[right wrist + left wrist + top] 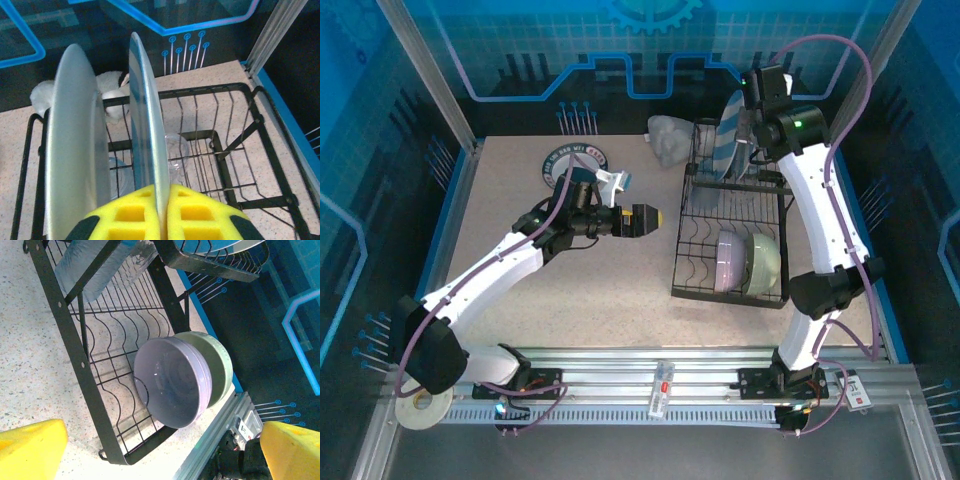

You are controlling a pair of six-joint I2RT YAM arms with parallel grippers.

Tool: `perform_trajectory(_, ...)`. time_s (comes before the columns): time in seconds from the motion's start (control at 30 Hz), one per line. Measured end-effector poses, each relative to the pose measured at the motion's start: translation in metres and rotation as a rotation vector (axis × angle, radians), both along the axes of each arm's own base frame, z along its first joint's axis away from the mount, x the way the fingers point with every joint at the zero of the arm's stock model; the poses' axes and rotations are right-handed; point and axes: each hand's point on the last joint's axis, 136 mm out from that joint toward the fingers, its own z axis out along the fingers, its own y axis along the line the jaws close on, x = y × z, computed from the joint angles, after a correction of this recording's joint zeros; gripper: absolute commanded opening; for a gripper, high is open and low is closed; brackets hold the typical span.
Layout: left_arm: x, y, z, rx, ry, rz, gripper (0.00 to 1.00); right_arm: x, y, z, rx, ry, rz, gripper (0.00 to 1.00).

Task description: Unload the mixed dishes from the dish rack

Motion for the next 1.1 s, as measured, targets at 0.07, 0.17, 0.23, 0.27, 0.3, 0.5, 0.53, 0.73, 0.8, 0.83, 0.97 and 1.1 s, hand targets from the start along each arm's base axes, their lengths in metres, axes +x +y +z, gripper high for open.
perform_trajectory(0.07,0.000,0.000,0.000,-0.001,0.001,0.001,0.99,-0.001,-0.004,0.003,-0.013,-0.008,-0.015,0.00)
perform_trajectory(0.17,0.000,0.000,0.000,0.000,0.001,0.002,0.99,-0.001,-0.008,0.006,-0.028,-0.017,-0.032,0.00)
perform_trajectory(0.23,0.000,0.000,0.000,0.000,0.001,0.002,0.99,-0.002,-0.010,0.009,-0.038,-0.025,-0.041,0.00)
perform_trajectory(0.27,0.000,0.000,0.000,0.000,0.001,0.002,0.99,-0.001,-0.011,0.010,-0.042,-0.029,-0.044,0.00)
perform_trajectory(0.3,0.000,0.000,0.000,0.000,0.001,0.002,0.99,-0.001,-0.012,0.012,-0.047,-0.037,-0.048,0.00)
perform_trajectory(0.5,0.000,0.000,0.000,0.000,0.001,0.002,0.99,-0.002,-0.017,0.020,-0.073,-0.057,-0.059,0.00)
perform_trajectory(0.53,0.000,0.000,0.000,0.000,0.001,0.002,0.99,-0.002,-0.017,0.021,-0.076,-0.059,-0.058,0.00)
perform_trajectory(0.73,0.000,0.001,0.000,-0.001,0.000,0.002,0.99,-0.008,-0.022,0.029,-0.090,-0.076,-0.066,0.00)
perform_trajectory(0.8,0.000,0.001,0.001,-0.001,-0.001,0.002,0.99,-0.011,-0.026,0.034,-0.096,-0.086,-0.074,0.00)
perform_trajectory(0.83,-0.001,0.001,0.002,-0.002,-0.002,0.002,0.99,-0.013,-0.028,0.037,-0.096,-0.092,-0.078,0.00)
perform_trajectory(0.97,-0.001,0.001,0.004,-0.005,-0.006,0.002,0.99,-0.028,-0.041,0.048,-0.097,-0.121,-0.103,0.00)
perform_trajectory(1.1,-0.002,0.001,0.004,-0.007,-0.003,0.002,0.99,-0.050,-0.056,0.058,-0.090,-0.145,-0.128,0.00)
